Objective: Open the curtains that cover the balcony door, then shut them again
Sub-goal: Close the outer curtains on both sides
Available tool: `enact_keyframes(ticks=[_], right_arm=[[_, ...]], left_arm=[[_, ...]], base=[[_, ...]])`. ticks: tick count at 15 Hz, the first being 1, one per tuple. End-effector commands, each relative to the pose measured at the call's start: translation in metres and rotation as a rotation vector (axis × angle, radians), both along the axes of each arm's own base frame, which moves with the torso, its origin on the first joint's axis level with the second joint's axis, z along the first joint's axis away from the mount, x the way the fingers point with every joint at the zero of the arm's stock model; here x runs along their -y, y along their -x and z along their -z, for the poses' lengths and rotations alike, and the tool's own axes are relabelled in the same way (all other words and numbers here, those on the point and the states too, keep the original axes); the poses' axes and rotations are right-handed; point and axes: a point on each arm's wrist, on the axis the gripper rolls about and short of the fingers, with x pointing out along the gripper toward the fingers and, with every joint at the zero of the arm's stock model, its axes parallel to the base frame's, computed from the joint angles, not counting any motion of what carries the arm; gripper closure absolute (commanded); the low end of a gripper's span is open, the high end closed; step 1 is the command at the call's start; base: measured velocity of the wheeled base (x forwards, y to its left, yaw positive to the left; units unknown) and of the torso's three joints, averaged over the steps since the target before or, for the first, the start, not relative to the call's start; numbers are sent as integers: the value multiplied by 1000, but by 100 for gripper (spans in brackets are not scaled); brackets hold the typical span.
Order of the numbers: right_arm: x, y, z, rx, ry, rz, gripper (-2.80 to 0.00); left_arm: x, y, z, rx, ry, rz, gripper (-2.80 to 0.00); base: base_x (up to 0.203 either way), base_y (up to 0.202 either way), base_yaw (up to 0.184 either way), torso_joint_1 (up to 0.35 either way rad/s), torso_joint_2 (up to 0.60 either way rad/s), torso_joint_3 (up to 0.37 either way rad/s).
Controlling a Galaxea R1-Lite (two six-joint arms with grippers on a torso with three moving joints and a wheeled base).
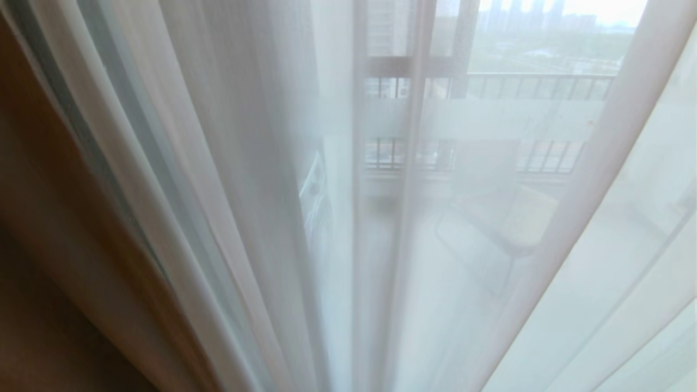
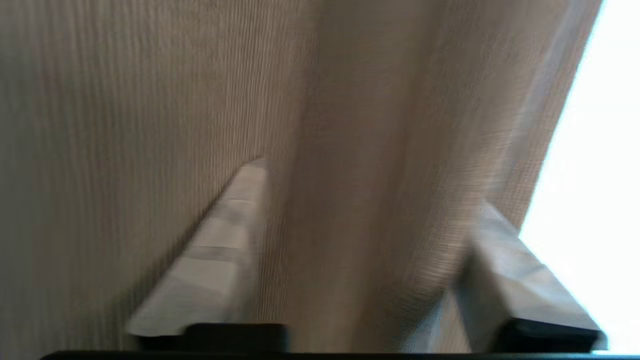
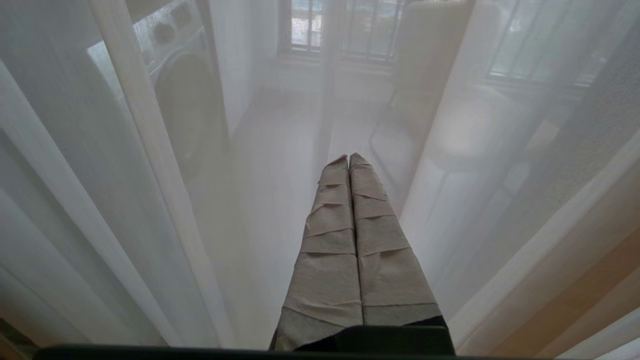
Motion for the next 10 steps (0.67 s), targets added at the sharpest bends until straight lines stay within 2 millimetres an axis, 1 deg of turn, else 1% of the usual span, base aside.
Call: enact_keyframes(ticks=[1, 6, 8, 10], right_arm=[[0, 0, 0, 0, 1, -2, 0], [0, 0, 0, 0, 1, -2, 0], [0, 0, 0, 0, 1, -2, 0], [0, 0, 0, 0, 1, 0, 0]], left_arm=[[11, 20, 4, 6, -4, 4, -280], [31, 57, 16, -16, 8, 4, -280], [36, 65, 20, -17, 8, 6, -280], [38, 69, 24, -22, 13, 8, -280]], base=[[0, 0, 0, 0, 0, 0], [0, 0, 0, 0, 0, 0], [0, 0, 0, 0, 0, 0], [0, 0, 0, 0, 0, 0]])
